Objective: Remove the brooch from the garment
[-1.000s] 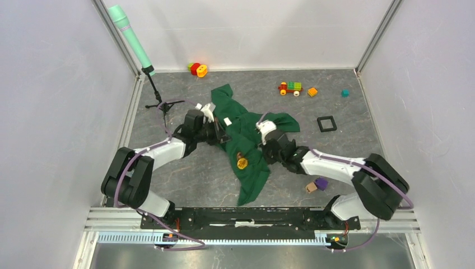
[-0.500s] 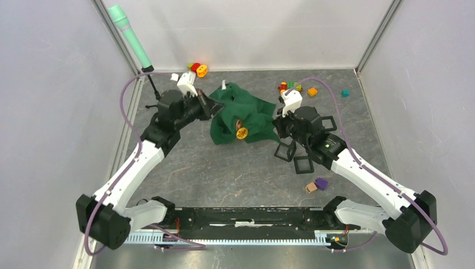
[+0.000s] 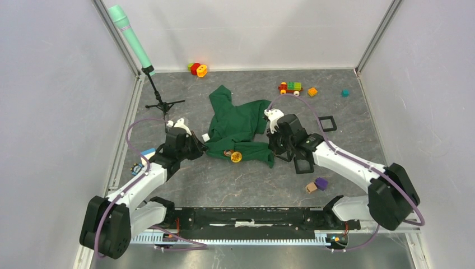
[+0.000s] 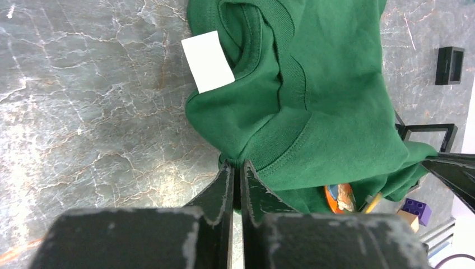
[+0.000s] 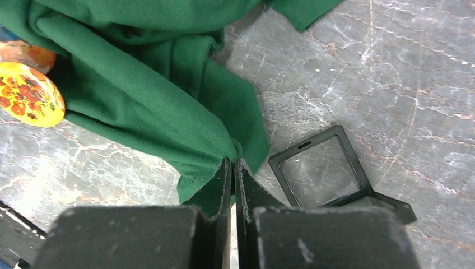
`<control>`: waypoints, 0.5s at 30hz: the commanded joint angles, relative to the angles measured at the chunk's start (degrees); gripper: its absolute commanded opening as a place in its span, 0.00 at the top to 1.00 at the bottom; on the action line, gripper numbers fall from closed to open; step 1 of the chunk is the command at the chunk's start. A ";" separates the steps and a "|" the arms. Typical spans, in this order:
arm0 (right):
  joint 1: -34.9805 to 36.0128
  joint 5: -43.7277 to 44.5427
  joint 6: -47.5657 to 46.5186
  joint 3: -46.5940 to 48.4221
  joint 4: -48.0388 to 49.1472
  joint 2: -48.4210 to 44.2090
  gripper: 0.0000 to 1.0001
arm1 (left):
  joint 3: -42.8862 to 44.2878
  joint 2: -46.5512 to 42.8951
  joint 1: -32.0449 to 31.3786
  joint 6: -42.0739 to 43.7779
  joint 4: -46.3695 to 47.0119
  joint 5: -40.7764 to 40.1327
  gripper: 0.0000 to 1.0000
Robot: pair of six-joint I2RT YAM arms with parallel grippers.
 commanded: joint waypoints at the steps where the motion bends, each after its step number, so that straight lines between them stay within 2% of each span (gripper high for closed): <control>1: -0.32 -5.52 -2.44 1.47 4.69 3.09 0.91 | 1.13 1.94 0.22 1.69 6.21 1.84 0.88; 2: -0.31 -6.83 -2.89 1.60 5.57 3.82 0.86 | 1.44 2.11 -0.07 2.35 5.61 3.44 0.83; 3: -0.28 -7.65 -3.38 1.98 5.80 4.43 0.76 | 1.78 1.97 -0.80 2.58 4.67 3.82 0.75; 4: -0.23 -8.56 -3.85 2.33 5.87 4.81 0.68 | 2.06 1.31 -3.01 3.00 4.08 2.71 0.63; 6: -0.10 -10.77 -4.47 2.22 6.64 4.73 0.55 | 3.09 -0.98 -8.01 4.00 -0.59 -2.87 0.46; 7: 0.17 -11.50 -4.66 1.64 7.40 4.13 0.53 | 3.74 -2.67 -10.64 4.57 -2.95 -5.68 0.42; 11: 2.74 -12.07 -5.59 -0.85 9.27 0.86 0.52 | 5.88 -7.69 -17.36 4.54 -10.68 -14.71 0.42; 15: 5.47 -10.06 -7.06 -1.26 8.89 -0.34 0.36 | 7.00 -8.52 -23.74 3.86 -13.98 -18.32 0.44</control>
